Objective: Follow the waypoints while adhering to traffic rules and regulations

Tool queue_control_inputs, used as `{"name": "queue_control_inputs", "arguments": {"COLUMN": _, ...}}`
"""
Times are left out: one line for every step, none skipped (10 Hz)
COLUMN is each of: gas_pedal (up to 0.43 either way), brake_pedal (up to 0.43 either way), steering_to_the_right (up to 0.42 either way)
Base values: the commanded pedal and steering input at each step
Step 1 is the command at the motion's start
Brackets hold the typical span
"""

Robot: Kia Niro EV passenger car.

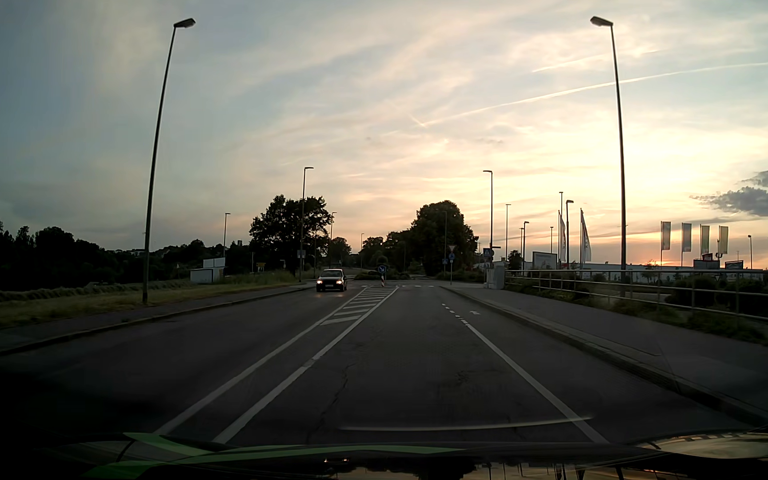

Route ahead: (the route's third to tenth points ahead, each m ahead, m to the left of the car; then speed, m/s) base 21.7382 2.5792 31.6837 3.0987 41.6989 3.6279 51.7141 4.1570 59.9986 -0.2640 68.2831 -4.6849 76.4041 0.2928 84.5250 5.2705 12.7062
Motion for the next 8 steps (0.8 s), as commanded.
{"name": "queue_control_inputs", "arguments": {"gas_pedal": 0.0, "brake_pedal": 0.134, "steering_to_the_right": 0.002}}
{"name": "queue_control_inputs", "arguments": {"gas_pedal": 0.0, "brake_pedal": 0.165, "steering_to_the_right": 0.002}}
{"name": "queue_control_inputs", "arguments": {"gas_pedal": 0.0, "brake_pedal": 0.183, "steering_to_the_right": 0.003}}
{"name": "queue_control_inputs", "arguments": {"gas_pedal": 0.0, "brake_pedal": 0.183, "steering_to_the_right": 0.002}}
{"name": "queue_control_inputs", "arguments": {"gas_pedal": 0.0, "brake_pedal": 0.152, "steering_to_the_right": 0.001}}
{"name": "queue_control_inputs", "arguments": {"gas_pedal": 0.0, "brake_pedal": 0.128, "steering_to_the_right": 0.001}}
{"name": "queue_control_inputs", "arguments": {"gas_pedal": 0.0, "brake_pedal": 0.14, "steering_to_the_right": 0.001}}
{"name": "queue_control_inputs", "arguments": {"gas_pedal": 0.0, "brake_pedal": 0.159, "steering_to_the_right": 0.001}}
